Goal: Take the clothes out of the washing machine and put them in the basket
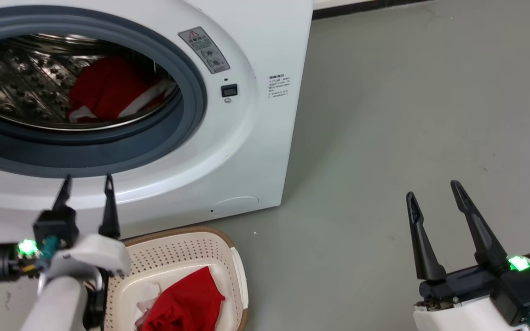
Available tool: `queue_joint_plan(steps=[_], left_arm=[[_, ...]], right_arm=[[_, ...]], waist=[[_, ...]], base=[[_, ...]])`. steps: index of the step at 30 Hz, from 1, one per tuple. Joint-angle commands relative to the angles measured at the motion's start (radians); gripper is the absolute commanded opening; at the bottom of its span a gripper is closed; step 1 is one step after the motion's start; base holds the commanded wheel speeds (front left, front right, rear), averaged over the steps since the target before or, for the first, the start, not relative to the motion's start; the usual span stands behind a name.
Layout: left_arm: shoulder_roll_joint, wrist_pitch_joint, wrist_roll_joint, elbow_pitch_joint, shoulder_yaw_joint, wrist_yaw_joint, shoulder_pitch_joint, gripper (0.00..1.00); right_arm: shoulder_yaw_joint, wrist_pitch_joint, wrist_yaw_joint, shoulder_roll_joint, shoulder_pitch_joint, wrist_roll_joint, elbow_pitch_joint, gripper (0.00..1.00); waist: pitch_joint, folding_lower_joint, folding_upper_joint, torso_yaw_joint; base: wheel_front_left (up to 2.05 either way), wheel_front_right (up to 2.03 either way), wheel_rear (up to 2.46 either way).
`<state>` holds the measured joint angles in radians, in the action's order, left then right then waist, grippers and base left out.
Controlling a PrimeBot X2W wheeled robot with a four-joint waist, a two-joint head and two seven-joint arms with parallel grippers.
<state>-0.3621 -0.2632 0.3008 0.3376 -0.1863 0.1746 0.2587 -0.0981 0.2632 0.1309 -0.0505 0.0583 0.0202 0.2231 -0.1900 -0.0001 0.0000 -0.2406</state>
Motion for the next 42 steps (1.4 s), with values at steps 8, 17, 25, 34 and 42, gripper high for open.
queue_joint_plan(steps=[8,17,25,34,42], left_arm=[[-0.036,0.009,0.006,0.094,0.042,-0.051,0.192,1.00],[-0.120,0.144,-0.010,0.225,0.021,-0.112,0.486,1.00],[-0.172,0.297,-0.045,0.331,-0.018,-0.149,0.762,1.00],[-0.210,0.438,-0.070,0.439,-0.048,-0.174,0.993,1.00],[-0.255,0.606,-0.114,0.490,-0.108,-0.232,1.184,1.00]], right_arm=[[-0.006,0.002,0.000,0.000,-0.062,-0.024,0.015,1.00],[-0.018,0.002,0.000,0.001,-0.148,-0.066,0.049,1.00],[-0.021,0.002,0.000,0.001,-0.214,-0.110,0.082,1.00],[-0.004,0.002,0.000,0.001,-0.277,-0.164,0.119,1.00],[0.011,0.002,0.000,0.001,-0.318,-0.213,0.171,1.00]], waist=[[-0.081,0.0001,0.0000,-0.033],[-0.217,0.0001,0.0000,-0.077],[-0.347,0.0001,0.0000,-0.108],[-0.474,0.0001,0.0000,-0.150],[-0.583,0.0001,0.0000,-0.180]], base=[[0.00,0.00,0.00],[0.00,0.00,0.00],[0.00,0.00,0.00],[0.00,0.00,0.00],[0.00,0.00,0.00]])
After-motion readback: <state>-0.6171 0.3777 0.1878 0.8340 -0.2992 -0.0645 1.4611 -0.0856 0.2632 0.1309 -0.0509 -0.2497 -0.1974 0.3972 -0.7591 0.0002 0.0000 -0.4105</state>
